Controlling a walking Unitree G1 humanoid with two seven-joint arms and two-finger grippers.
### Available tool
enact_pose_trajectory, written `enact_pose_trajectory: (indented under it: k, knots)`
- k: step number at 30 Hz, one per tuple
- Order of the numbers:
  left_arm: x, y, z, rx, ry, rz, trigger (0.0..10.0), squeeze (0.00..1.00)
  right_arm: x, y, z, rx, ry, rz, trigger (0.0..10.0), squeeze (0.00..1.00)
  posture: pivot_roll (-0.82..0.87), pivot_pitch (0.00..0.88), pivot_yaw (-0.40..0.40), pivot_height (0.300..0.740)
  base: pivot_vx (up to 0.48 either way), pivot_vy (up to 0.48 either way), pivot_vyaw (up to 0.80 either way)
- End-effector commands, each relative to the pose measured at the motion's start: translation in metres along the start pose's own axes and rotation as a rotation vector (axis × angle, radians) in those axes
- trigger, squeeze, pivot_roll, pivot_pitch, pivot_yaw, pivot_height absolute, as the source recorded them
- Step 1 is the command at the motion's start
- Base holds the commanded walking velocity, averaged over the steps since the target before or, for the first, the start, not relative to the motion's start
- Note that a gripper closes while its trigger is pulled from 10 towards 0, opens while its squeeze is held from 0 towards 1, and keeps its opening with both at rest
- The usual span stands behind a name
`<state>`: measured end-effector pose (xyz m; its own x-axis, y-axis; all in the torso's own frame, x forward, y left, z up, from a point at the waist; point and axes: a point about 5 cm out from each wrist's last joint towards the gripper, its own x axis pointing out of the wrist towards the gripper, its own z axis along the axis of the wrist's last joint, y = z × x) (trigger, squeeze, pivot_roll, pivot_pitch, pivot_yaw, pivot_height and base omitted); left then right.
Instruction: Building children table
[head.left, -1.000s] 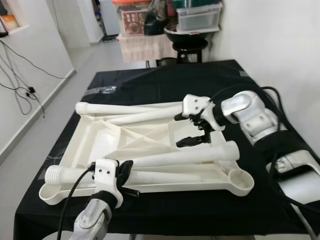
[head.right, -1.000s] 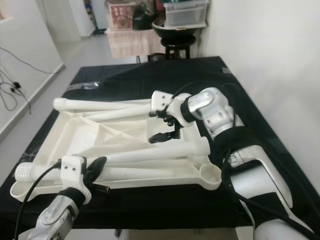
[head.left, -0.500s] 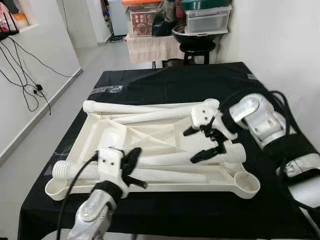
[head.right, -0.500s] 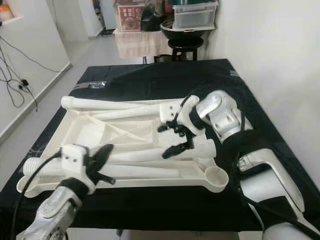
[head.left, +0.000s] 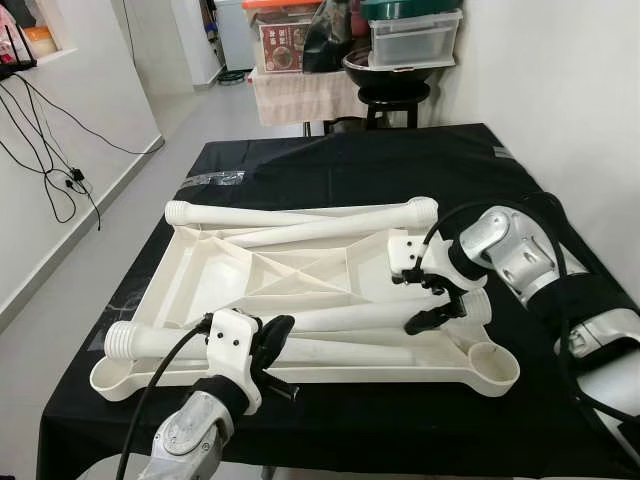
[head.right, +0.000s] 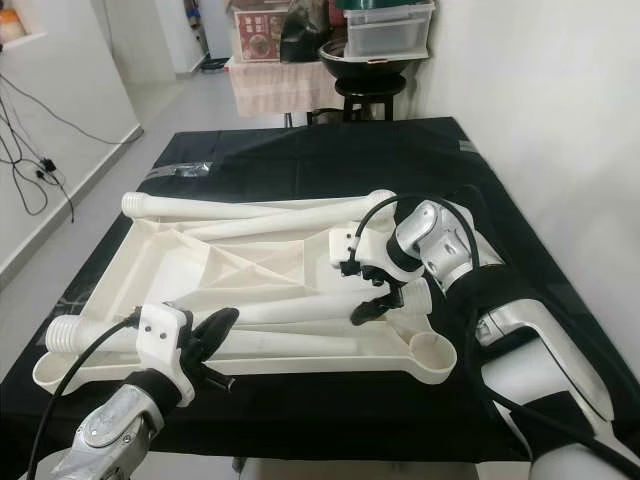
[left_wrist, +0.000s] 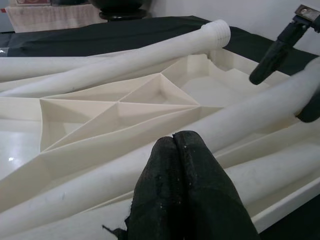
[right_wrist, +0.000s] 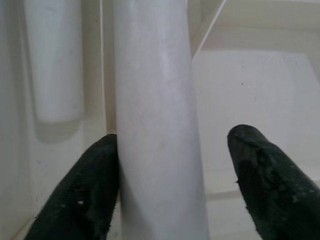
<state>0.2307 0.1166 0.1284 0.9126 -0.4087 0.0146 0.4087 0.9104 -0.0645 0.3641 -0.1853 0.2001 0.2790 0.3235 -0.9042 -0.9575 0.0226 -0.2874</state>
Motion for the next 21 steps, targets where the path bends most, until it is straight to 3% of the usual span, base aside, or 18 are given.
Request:
enact_pose_trajectory:
  k: [1,2,3,13,16,18,20,21]
  knots:
    - [-0.002,0.002,-0.007,0.017,0.050,0.004,10.0,0.00,-0.001,-0.003,0.000,-0.040,0.064,-0.025,1.8,0.00,0.00,0.000,0.019,0.740,0.000,0.000,0.00]
    - [-0.002,0.002,-0.007,0.017,0.050,0.004,10.0,0.00,-0.001,-0.003,0.000,-0.040,0.064,-0.025,1.8,0.00,0.00,0.000,0.019,0.740,0.000,0.000,0.00]
    - [-0.002,0.001,-0.006,0.024,0.048,0.005,10.0,0.00,0.000,-0.003,-0.003,-0.050,0.095,-0.033,0.0,0.00,0.00,0.000,0.018,0.740,0.000,0.000,0.00]
    - [0.000,0.003,-0.004,0.038,0.040,0.007,10.0,0.00,0.001,-0.002,-0.007,-0.085,0.171,-0.058,0.0,0.00,-0.01,0.000,0.019,0.740,0.000,0.000,0.00]
    - [0.001,0.003,-0.002,0.043,0.031,0.012,10.0,0.00,-0.001,-0.003,-0.005,-0.079,0.141,-0.067,0.0,0.00,-0.01,0.000,0.019,0.740,0.000,0.000,0.00]
    - [0.004,0.007,0.005,0.053,0.001,0.029,10.0,0.00,-0.010,-0.009,0.001,-0.044,0.044,-0.101,0.0,0.00,-0.01,0.000,0.022,0.740,0.000,0.000,0.00]
    - [0.004,0.007,0.005,0.053,0.001,0.029,10.0,0.00,-0.010,-0.009,0.001,-0.044,0.044,-0.101,0.0,0.00,-0.01,0.000,0.022,0.740,0.000,0.000,0.00]
    - [0.005,0.010,0.012,0.055,-0.027,0.044,10.0,0.00,-0.018,-0.015,0.006,-0.014,-0.033,-0.133,0.0,0.00,-0.01,0.000,0.022,0.740,0.000,0.000,0.00]
